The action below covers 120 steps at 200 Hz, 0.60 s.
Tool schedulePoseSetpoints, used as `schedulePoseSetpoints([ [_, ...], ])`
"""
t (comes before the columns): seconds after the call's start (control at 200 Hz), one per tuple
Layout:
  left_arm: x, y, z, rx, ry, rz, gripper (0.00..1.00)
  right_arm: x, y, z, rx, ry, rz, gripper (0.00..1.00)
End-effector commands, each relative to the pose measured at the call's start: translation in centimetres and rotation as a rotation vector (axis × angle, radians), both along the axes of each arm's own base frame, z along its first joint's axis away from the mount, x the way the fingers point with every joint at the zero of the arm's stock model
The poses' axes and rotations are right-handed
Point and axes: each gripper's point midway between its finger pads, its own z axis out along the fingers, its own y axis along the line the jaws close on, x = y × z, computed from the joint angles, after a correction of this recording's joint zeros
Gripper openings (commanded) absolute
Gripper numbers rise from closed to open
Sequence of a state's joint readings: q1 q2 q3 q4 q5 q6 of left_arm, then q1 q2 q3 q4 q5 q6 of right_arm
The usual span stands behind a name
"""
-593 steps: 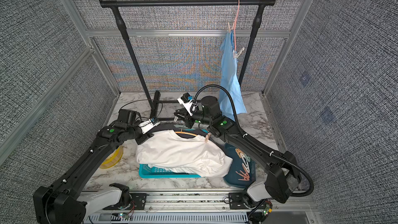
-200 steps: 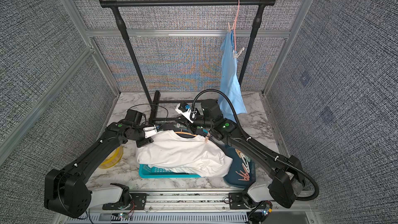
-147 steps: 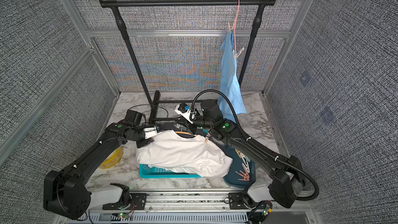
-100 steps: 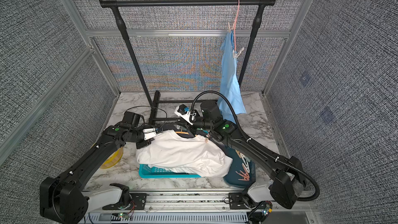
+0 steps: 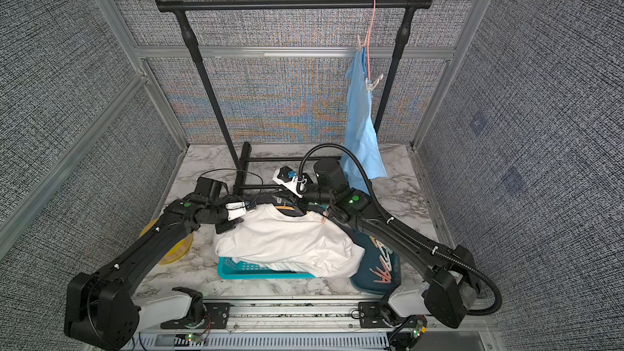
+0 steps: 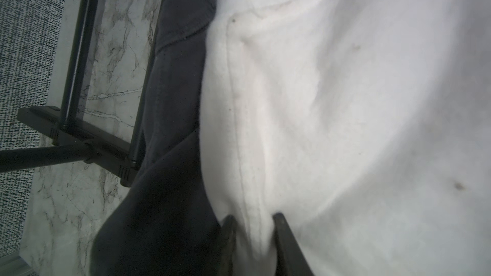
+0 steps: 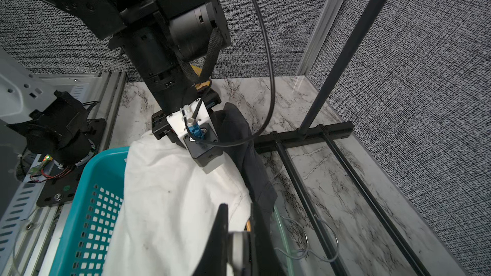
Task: Use clothespins to secure the t-shirt on both sides of the hanger
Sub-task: Pick up the hanger from the basket.
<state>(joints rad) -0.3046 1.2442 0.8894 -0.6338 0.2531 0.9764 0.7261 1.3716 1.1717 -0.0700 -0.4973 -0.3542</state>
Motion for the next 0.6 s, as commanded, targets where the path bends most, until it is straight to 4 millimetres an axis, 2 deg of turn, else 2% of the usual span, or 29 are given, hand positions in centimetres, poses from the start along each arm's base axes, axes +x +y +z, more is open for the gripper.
schedulePoseSetpoints([
  [0.0, 0.2, -0.1, 0.0, 0.005, -0.003, -0.012, 0.11, -0.1, 0.0, -0.3, -0.017, -0.012, 0.004, 0.00],
  [0.06, 0.2, -0.3, 0.3, -0.008, -0.005, -0.015, 0.03, 0.0, -0.1, -0.3, -0.024, -0.022, 0.001, 0.00],
  [0.205, -0.5, -0.7, 1.5, -0.037, -0.021, -0.050, 0.00, -0.1, -0.1, -0.3, -0.031, -0.048, 0.012, 0.00],
  [0.34, -0.6, -1.3, 3.2, -0.100, -0.079, -0.051, 0.00, -0.5, 0.3, -0.2, -0.040, -0.054, 0.050, 0.00],
  [0.595, -0.7, -1.3, 3.7, -0.127, -0.109, -0.020, 0.00, -1.2, 1.3, -0.4, -0.040, -0.071, 0.115, 0.00],
])
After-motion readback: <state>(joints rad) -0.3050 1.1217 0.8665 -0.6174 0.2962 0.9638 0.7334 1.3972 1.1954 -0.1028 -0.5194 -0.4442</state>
